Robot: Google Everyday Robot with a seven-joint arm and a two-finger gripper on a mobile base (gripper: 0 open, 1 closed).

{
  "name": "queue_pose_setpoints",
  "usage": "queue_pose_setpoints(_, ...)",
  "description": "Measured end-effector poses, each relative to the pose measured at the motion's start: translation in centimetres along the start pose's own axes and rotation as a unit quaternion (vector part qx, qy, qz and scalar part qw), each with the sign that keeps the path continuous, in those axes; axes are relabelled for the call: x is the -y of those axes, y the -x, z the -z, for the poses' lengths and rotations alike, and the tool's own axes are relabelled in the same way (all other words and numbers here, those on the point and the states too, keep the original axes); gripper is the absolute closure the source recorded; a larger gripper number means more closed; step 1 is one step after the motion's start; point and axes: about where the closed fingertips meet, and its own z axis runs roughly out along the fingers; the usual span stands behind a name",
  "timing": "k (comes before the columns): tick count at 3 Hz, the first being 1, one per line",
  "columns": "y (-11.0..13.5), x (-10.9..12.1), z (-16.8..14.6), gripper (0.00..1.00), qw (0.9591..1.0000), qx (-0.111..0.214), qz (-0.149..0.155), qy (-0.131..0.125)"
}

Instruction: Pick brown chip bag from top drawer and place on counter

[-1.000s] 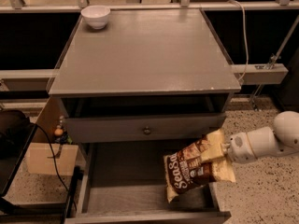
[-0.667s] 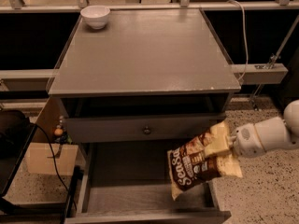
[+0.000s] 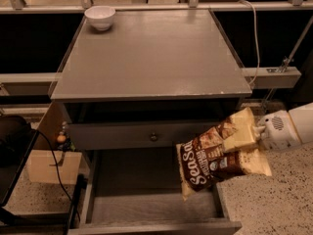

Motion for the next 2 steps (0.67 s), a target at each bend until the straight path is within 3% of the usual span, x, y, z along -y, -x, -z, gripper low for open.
queue_pose_setpoints(2,-0.5,1.0,0.6,1.00,1.0000,0.002,-0.006,-0.004)
